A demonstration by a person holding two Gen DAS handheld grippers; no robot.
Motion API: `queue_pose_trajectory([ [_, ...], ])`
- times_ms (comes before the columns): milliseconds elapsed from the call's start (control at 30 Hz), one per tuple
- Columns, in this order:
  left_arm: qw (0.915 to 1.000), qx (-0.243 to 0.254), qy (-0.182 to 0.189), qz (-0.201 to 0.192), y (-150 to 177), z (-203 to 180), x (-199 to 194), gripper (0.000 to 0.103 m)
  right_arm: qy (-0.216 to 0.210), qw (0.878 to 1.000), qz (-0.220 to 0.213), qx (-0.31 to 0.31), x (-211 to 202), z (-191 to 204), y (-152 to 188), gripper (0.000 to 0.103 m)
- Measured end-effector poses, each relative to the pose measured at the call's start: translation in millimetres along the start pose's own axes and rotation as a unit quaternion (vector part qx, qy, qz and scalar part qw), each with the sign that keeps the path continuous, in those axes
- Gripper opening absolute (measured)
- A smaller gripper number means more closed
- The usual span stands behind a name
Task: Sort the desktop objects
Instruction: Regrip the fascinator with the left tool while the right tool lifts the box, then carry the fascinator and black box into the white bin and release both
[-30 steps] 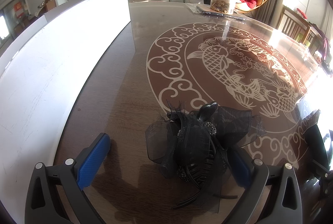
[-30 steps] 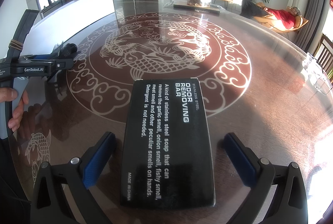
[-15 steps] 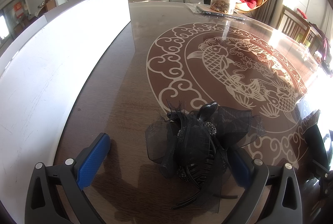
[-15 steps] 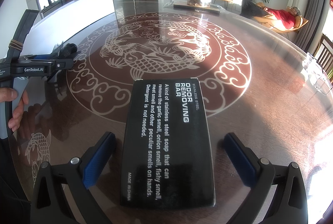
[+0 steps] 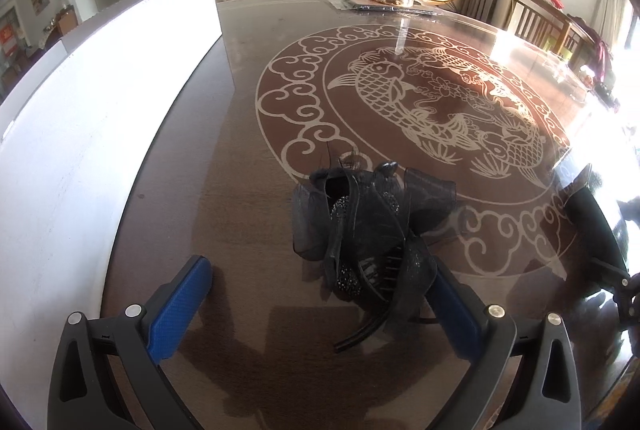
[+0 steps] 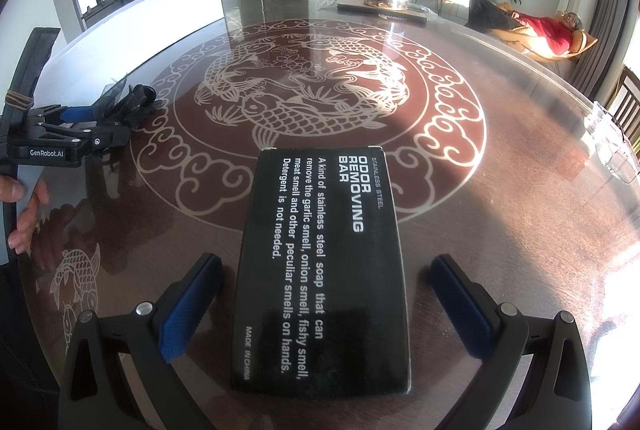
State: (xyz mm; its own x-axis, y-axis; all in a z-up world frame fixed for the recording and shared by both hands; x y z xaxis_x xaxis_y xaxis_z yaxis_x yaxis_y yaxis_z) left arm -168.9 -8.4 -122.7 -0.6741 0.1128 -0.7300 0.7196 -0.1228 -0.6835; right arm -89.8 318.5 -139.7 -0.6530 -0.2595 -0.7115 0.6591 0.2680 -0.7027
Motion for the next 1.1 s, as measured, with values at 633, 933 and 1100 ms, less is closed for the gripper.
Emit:
queue_pose_trajectory([
  [633, 0.9989, 0.029, 0.032, -0.02, -18.7, -38.6, -5.4, 0.036, -0.093, 0.986, 0.136, 0.008, 3.8, -17.0, -21.9, 0.06],
  [933, 0.9932, -0.054, 0.065, -0.081, -25.8, -4.7, -93.8, 0.036, -0.135, 0.984, 0.081, 0.087, -40.4, -11.5, -48.5, 0.06],
  [1100, 0.9912, -0.078, 0.033, -0.102, -50.4, 69.7, -146.9, 0.036, -0.192, 0.976, 0.051, 0.092, -42.3, 41.2, -105.0, 0.06],
])
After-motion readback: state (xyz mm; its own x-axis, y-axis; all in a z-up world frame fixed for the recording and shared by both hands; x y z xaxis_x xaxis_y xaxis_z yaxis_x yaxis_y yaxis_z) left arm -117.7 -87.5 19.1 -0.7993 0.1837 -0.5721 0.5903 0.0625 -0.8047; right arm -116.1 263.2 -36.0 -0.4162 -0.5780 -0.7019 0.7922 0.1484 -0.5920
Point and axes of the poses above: each gripper's, at about its wrist camera, not at the fingertips, and x roughly the way its jaws point, z to its left, y to its underside, the point moved 6 cm from there along x, roughly the way its jaws point, and after that the axes turned 12 degrees about -z, right-handed, at the moved point
